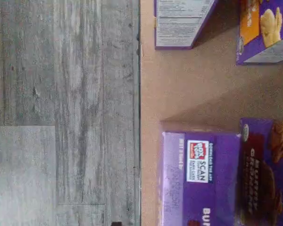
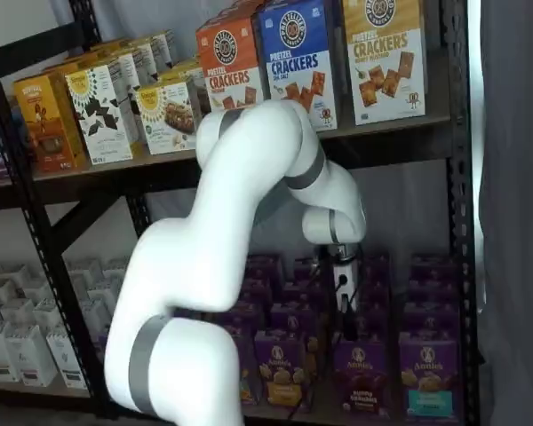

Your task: Pick up the purple box with a brown patch in the center, on the bottom shelf, the fifth box from the left

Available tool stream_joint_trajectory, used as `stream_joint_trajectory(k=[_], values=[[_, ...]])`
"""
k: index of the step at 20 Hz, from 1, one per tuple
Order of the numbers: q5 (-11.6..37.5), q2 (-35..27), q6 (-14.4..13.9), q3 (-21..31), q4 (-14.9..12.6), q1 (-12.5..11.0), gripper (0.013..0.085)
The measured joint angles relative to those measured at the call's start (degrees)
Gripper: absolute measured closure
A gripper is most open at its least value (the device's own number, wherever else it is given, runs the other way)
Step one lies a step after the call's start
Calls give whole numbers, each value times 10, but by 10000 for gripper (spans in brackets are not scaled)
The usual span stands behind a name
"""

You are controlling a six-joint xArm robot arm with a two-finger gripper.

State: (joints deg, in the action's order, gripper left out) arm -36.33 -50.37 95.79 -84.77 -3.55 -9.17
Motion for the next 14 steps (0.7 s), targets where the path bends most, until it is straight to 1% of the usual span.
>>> stream_joint_trajectory(k=[5, 11, 14], values=[[15, -5, 14, 8, 14, -3, 130], [8, -26, 21, -12, 23, -2, 130], [19, -39, 13, -19, 15, -1, 130]])
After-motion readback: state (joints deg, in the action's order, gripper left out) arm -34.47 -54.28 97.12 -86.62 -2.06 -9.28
